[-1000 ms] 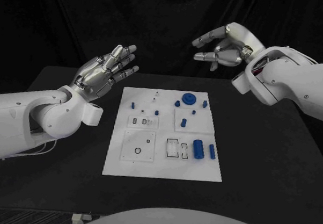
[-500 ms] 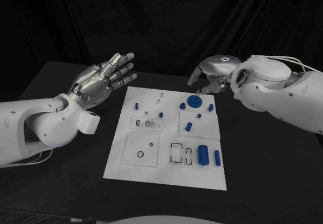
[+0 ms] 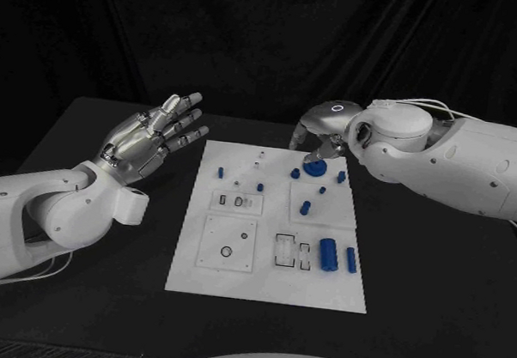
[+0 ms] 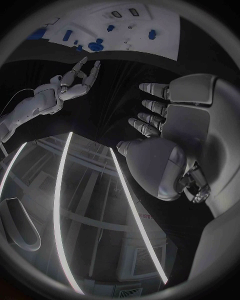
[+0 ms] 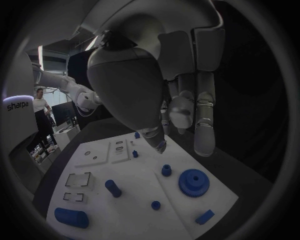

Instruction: Assemble the parts on the task board

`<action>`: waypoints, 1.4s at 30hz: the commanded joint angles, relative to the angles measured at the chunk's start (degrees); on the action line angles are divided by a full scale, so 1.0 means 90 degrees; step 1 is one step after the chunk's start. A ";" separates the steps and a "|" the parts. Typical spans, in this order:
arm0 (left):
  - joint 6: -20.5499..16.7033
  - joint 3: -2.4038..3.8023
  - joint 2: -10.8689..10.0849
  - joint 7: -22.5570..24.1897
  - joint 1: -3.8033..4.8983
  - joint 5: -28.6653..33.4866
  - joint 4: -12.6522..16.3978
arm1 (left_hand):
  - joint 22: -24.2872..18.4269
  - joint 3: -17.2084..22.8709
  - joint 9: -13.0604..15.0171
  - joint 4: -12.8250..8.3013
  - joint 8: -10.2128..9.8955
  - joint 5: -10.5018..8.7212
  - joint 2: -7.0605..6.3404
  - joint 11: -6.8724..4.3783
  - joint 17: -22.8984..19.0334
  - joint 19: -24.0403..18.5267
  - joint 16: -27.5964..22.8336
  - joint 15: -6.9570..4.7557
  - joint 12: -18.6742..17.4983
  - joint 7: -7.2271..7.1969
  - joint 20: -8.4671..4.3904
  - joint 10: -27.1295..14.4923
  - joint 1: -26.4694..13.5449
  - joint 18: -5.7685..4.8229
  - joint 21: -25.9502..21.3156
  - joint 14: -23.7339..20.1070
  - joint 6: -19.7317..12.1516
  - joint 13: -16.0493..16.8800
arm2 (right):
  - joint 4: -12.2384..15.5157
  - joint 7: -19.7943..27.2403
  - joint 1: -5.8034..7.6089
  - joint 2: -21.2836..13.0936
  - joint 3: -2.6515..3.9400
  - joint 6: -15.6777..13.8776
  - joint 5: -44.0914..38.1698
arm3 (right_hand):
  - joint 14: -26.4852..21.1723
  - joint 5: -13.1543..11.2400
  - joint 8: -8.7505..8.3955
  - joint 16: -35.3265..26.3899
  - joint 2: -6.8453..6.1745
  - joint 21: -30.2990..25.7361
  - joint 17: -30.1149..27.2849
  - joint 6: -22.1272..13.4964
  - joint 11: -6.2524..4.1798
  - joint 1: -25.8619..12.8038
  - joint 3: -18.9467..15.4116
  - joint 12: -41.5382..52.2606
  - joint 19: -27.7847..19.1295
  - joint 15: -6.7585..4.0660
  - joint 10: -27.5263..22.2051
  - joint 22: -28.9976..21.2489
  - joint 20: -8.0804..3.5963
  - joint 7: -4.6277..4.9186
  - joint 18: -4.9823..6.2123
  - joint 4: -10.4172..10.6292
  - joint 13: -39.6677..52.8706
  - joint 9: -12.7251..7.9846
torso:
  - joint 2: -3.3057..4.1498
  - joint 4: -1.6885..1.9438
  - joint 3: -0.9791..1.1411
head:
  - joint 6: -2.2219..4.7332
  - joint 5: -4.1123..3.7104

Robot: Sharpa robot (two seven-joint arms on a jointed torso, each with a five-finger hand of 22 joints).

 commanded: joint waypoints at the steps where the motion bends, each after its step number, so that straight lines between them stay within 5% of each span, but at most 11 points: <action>1: 0.0073 0.0008 -0.0021 0.0590 0.0016 0.0064 0.0003 | 0.0080 -0.0148 0.0092 0.0023 0.0083 0.0123 -0.0016 0.0036 0.0044 0.0010 0.0083 0.0046 0.0137 -0.0005 0.0010 -0.0023 0.0100 0.0249 0.0117 0.0054 0.0062 0.0074 | -0.0066 -0.0094 -0.0077 0.0059 0.0003 0.0007 -0.0274 | 0.0146 0.0169 -0.0092 0.0200 -0.0167 0.0226 0.0183 -0.0170 0.0012 0.0014 0.0219 -0.0103 0.0034 -0.0022 0.0071 0.0215 -0.0017 0.0025 -0.0129 -0.0008 0.0094 0.0052 | 0.0020 0.0057 -0.0039 | 0.0019 -0.0018; 9: 0.0047 0.0008 -0.0044 0.0567 0.0016 0.0087 -0.0003 | 0.0081 -0.0122 0.0113 0.0019 0.0112 0.0212 -0.0027 0.0071 0.0044 0.0015 0.0096 0.0045 0.0169 0.0029 0.0023 -0.0019 0.0175 0.0250 0.0124 0.0052 0.0235 0.0077 | -0.0275 -0.0018 -0.0261 0.0227 0.0003 -0.0066 -0.0392 | 0.0140 0.0251 -0.0088 0.0262 -0.0189 0.0345 0.0272 -0.0245 -0.0020 0.0058 0.0310 -0.0082 0.0004 -0.0039 0.0189 0.0381 -0.0029 0.0000 -0.0138 -0.0102 0.0112 0.0048 | -0.0004 0.0073 -0.0040 | -0.0016 -0.0020; 11: 0.0046 0.0007 -0.0050 0.0562 0.0016 0.0106 0.0007 | 0.0081 -0.0118 0.0114 0.0018 0.0116 0.0223 -0.0028 0.0076 0.0044 0.0013 0.0097 0.0045 0.0163 0.0033 0.0024 -0.0020 0.0185 0.0250 0.0124 0.0051 0.0245 0.0076 | -0.0312 -0.0005 -0.0292 0.0249 0.0003 -0.0110 -0.0401 | 0.0131 -0.0018 -0.0079 0.0270 -0.0235 0.0382 0.0285 -0.0279 -0.0020 -0.0070 0.0289 -0.0089 -0.0027 -0.0037 0.0193 0.0438 -0.0028 -0.0003 -0.0141 -0.0056 0.0118 0.0049 | -0.0015 0.0056 -0.0036 | -0.0037 -0.0001; 13: 0.0049 0.0007 -0.0050 0.0562 0.0016 0.0119 0.0011 | 0.0081 -0.0118 0.0114 0.0018 0.0116 0.0223 -0.0028 0.0076 0.0044 0.0013 0.0097 0.0045 0.0163 0.0033 0.0024 -0.0020 0.0185 0.0250 0.0124 0.0051 0.0245 0.0076 | -0.0324 0.0004 -0.0317 0.0257 0.0003 -0.0159 -0.0407 | 0.0127 -0.0928 -0.0072 0.0298 -0.0575 0.0433 0.0335 -0.0332 -0.0008 -0.0559 0.0144 -0.0085 -0.0072 -0.0020 0.0170 0.0539 -0.0015 0.0011 -0.0141 0.0379 0.0143 0.0059 | -0.0019 0.0053 -0.0036 | -0.0028 0.0011; 14: 0.0053 0.0007 -0.0047 0.0563 0.0016 0.0125 0.0009 | 0.0081 -0.0115 0.0115 0.0017 0.0117 0.0234 -0.0028 0.0078 0.0044 0.0014 0.0098 0.0043 0.0164 0.0035 0.0025 -0.0020 0.0193 0.0250 0.0125 0.0051 0.0250 0.0076 | -0.0327 0.0004 -0.0327 0.0259 0.0003 -0.0174 -0.0409 | 0.0127 -0.0941 -0.0071 0.0301 -0.0600 0.0438 0.0340 -0.0335 -0.0008 -0.0570 0.0147 -0.0083 -0.0074 -0.0018 0.0169 0.0550 -0.0015 0.0006 -0.0140 0.0412 0.0146 0.0061 | -0.0021 0.0054 -0.0035 | -0.0034 0.0014; 18: 0.0066 0.0007 -0.0039 0.0559 0.0016 0.0142 0.0000 | 0.0081 -0.0104 0.0114 0.0013 0.0119 0.0268 -0.0029 0.0082 0.0044 0.0014 0.0103 0.0043 0.0167 0.0040 0.0028 -0.0021 0.0218 0.0250 0.0126 0.0050 0.0248 0.0076 | -0.0368 -0.0021 -0.0350 0.0281 0.0003 -0.0128 -0.0412 | 0.0126 -0.0693 -0.0056 0.0312 -0.0606 0.0460 0.0365 -0.0311 -0.0032 -0.0490 0.0229 -0.0059 -0.0093 -0.0035 0.0177 0.0607 -0.0018 0.0005 -0.0140 0.0511 0.0171 0.0085 | -0.0037 0.0053 -0.0046 | -0.0070 0.0016; 22: 0.0093 0.0007 -0.0044 0.0585 0.0016 0.0159 0.0013 | 0.0079 -0.0080 0.0112 0.0005 0.0118 0.0325 -0.0028 0.0095 0.0044 0.0009 0.0106 0.0058 0.0158 0.0051 0.0039 -0.0025 0.0267 0.0248 0.0124 0.0046 0.0243 0.0074 | -0.0426 -0.0087 -0.0381 0.0302 0.0003 -0.0017 -0.0414 | 0.0087 0.0219 -0.0059 0.0250 -0.0512 0.0453 0.0298 -0.0299 -0.0007 -0.0237 0.0388 -0.0092 -0.0156 -0.0022 0.0069 0.0660 -0.0013 0.0031 -0.0137 0.0388 0.0184 0.0118 | -0.0039 0.0054 -0.0049 | -0.0103 0.0004; 25: 0.0090 0.0007 -0.0053 0.0614 0.0015 0.0165 0.0022 | 0.0083 -0.0063 0.0112 0.0002 0.0119 0.0369 -0.0030 0.0101 0.0048 0.0017 0.0125 0.0062 0.0165 0.0056 0.0047 -0.0026 0.0300 0.0249 0.0133 0.0051 0.0247 0.0075 | -0.0471 -0.0114 -0.0412 0.0314 0.0003 0.0019 -0.0415 | 0.0068 0.0520 -0.0058 0.0223 -0.0481 0.0435 0.0272 -0.0302 0.0001 -0.0178 0.0451 -0.0101 -0.0192 -0.0016 0.0034 0.0669 -0.0005 0.0027 -0.0132 0.0303 0.0190 0.0131 | -0.0044 0.0053 -0.0052 | -0.0110 0.0012; 29: 0.0097 0.0007 -0.0049 0.0617 0.0015 0.0178 0.0008 | 0.0084 -0.0058 0.0112 0.0000 0.0120 0.0388 -0.0032 0.0103 0.0049 0.0019 0.0131 0.0063 0.0169 0.0059 0.0050 -0.0026 0.0312 0.0250 0.0135 0.0053 0.0251 0.0075 | -0.0564 -0.0118 -0.0466 0.0349 0.0003 -0.0006 -0.0415 | 0.0058 0.0623 -0.0055 0.0207 -0.0465 0.0422 0.0254 -0.0291 0.0003 -0.0155 0.0484 -0.0096 -0.0211 -0.0014 0.0031 0.0668 -0.0005 0.0048 -0.0127 0.0260 0.0196 0.0141 | -0.0051 0.0055 -0.0056 | -0.0118 0.0014; 36: 0.0142 0.0007 -0.0024 0.0581 0.0015 0.0198 -0.0014 | 0.0084 -0.0050 0.0112 -0.0003 0.0120 0.0410 -0.0036 0.0108 0.0050 0.0018 0.0137 0.0071 0.0171 0.0063 0.0055 -0.0026 0.0329 0.0250 0.0135 0.0053 0.0250 0.0076 | -0.0704 0.0030 -0.0551 0.0431 0.0003 -0.0149 -0.0416 | 0.0025 0.1436 0.0030 0.0161 -0.0450 0.0402 0.0218 -0.0023 0.0006 -0.0145 0.0732 0.0003 -0.0277 -0.0017 0.0118 0.0728 -0.0005 0.0159 -0.0120 0.0080 0.0244 0.0276 | -0.0062 0.0051 -0.0070 | -0.0172 0.0036; 42: 0.0166 0.0007 -0.0007 0.0551 0.0015 0.0201 -0.0034 | 0.0085 -0.0044 0.0112 -0.0007 0.0120 0.0426 -0.0039 0.0111 0.0051 0.0021 0.0144 0.0079 0.0169 0.0066 0.0060 -0.0026 0.0343 0.0249 0.0138 0.0055 0.0250 0.0075 | -0.0789 0.0074 -0.0603 0.0483 0.0003 -0.0254 -0.0416 | 0.0017 0.1471 0.0011 0.0150 -0.0500 0.0397 0.0211 -0.0013 -0.0002 -0.0227 0.0806 0.0065 -0.0297 -0.0021 0.0190 0.0754 -0.0010 0.0154 -0.0118 0.0061 0.0275 0.0321 | -0.0064 0.0049 -0.0064 | -0.0213 0.0027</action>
